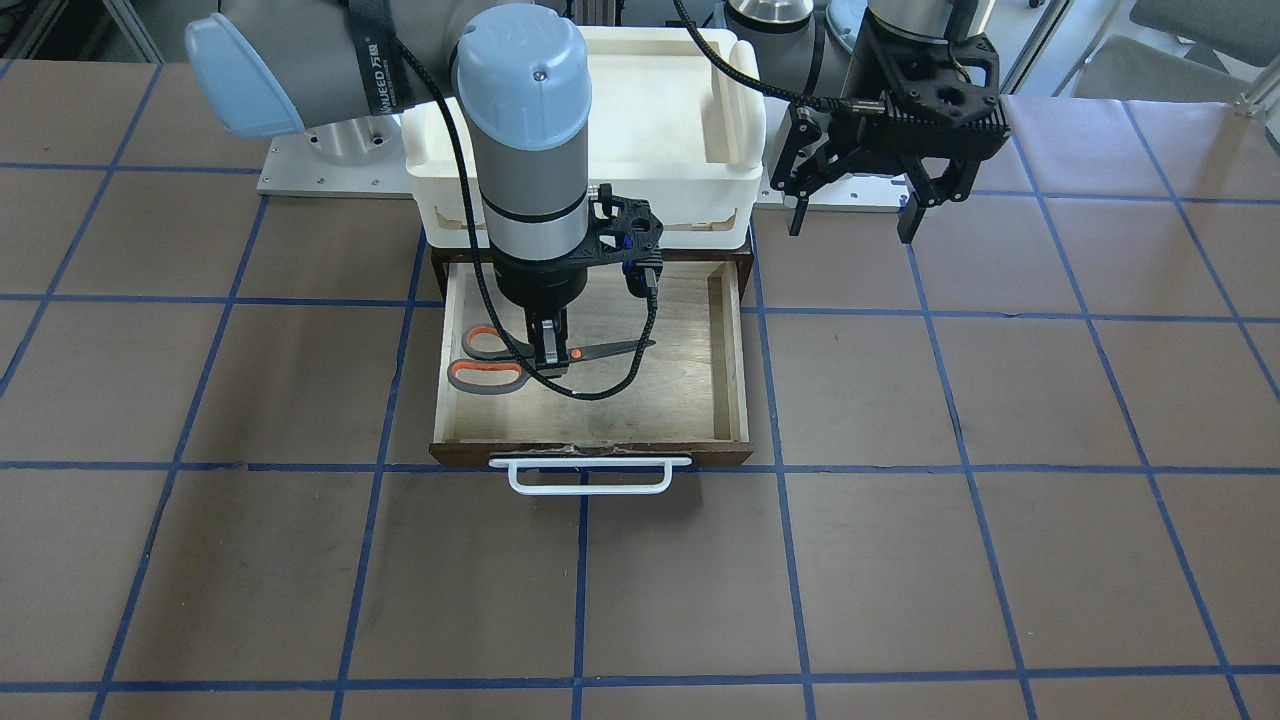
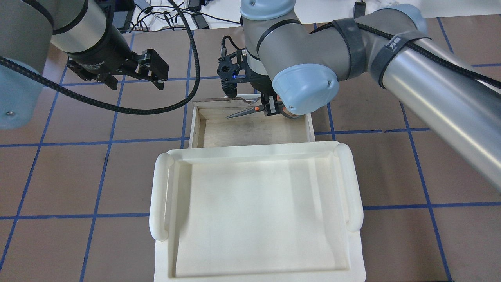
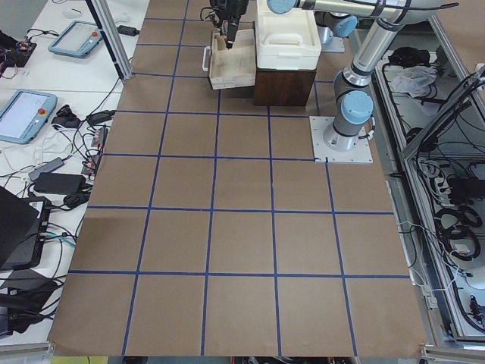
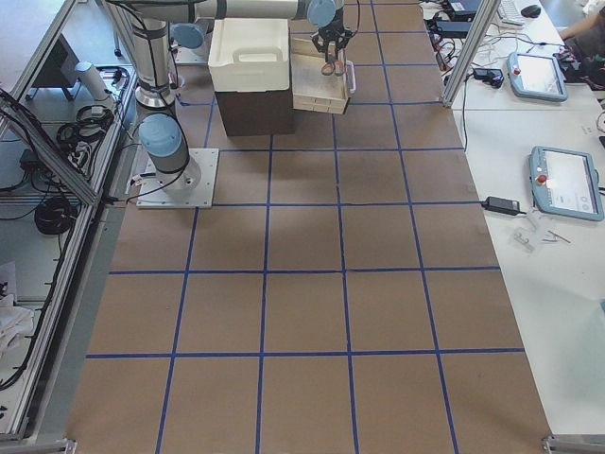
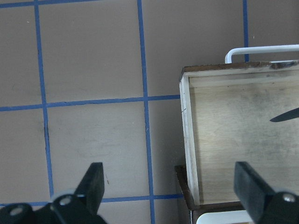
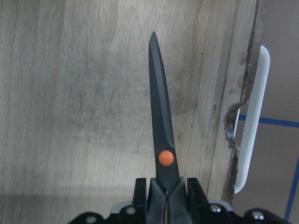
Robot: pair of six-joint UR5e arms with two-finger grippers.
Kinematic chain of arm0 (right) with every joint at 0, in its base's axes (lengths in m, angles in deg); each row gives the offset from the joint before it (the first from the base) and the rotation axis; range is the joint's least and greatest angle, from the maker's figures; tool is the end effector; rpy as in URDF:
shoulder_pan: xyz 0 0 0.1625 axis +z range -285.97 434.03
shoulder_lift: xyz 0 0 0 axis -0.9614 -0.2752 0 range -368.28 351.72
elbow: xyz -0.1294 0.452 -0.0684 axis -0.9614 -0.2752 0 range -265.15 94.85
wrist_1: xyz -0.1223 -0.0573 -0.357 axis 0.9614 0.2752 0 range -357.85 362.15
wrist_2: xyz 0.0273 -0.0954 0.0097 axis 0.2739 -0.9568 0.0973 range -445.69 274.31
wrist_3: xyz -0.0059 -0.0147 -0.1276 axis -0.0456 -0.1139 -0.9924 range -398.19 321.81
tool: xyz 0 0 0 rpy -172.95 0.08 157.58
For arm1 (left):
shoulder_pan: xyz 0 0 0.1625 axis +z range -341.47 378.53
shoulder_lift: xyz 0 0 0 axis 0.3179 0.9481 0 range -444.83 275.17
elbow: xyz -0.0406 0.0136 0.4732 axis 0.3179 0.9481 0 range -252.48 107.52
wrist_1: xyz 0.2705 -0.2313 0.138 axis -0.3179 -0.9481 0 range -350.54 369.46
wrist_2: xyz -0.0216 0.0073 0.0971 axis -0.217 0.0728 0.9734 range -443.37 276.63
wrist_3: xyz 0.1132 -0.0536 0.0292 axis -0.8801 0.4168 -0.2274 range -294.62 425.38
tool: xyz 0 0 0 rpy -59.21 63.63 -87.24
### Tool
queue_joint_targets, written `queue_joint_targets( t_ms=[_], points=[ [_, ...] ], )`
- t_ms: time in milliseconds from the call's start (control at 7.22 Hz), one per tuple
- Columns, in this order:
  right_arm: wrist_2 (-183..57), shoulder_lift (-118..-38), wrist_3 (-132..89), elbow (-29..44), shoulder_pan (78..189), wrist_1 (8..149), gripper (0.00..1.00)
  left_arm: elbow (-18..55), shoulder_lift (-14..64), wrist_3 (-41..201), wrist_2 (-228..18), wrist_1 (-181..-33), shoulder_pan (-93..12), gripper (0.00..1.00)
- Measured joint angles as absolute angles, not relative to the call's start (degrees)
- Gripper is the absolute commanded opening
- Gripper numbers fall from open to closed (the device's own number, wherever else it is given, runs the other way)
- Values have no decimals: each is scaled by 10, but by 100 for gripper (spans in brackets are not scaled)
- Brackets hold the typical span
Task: Put scissors in drawer and close it
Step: 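Carry the scissors with the right gripper over the open drawer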
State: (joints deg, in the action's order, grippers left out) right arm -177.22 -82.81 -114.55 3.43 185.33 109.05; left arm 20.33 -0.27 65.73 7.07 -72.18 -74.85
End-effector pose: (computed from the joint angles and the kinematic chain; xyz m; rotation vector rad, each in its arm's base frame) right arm 0.3316 -0.4928 0.4101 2.3289 -2.0379 0.0489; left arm -0.1577 -0.4261 0.5447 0.0816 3.1246 -0.3009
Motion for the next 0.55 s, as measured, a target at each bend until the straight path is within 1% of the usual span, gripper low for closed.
queue_joint_targets(
  t_ms=[554],
  points=[
    [-1770,-828,-1109,67,1859,1113,0,204,-4,657,71,-723,-749,100]
  ],
)
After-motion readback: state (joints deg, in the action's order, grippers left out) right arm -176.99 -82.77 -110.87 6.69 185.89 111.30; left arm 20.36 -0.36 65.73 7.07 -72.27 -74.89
